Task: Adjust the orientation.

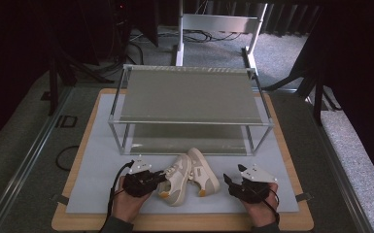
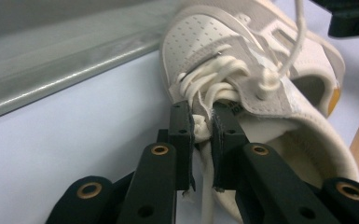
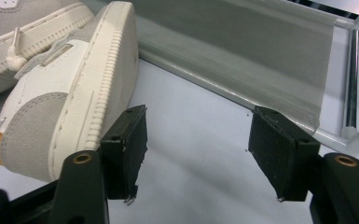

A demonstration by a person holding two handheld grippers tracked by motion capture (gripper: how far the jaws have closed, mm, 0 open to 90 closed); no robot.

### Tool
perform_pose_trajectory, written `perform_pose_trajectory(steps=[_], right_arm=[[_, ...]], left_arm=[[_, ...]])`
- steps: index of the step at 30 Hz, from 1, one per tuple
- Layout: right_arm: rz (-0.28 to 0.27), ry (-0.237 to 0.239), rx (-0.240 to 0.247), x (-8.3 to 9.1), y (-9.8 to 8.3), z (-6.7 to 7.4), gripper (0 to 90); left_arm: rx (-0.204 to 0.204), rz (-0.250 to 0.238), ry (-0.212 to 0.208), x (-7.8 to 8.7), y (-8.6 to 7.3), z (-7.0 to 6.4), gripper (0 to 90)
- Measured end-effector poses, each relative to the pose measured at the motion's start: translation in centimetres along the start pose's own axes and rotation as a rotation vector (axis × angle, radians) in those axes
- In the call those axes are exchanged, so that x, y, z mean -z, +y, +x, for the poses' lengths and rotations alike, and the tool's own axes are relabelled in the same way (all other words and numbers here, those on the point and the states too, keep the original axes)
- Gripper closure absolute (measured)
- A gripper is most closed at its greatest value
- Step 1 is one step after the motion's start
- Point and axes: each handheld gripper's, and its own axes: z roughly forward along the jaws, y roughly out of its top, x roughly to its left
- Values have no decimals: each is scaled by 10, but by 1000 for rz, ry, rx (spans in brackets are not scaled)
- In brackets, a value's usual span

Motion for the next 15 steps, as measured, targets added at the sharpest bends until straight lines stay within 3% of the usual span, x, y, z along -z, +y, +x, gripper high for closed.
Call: perform_pose_trajectory(steps=[4,9,15], right_arm=[[3,-1,-2,0,-1,0,368],[2,-1,-2,0,0,0,368],[5,1,1,-1,-1,1,368]], left_arm=[[22,-30,-5,6,2,1,814],[31,-46,35,13,3,4,815],[56,-57,120,20,2,10,813]])
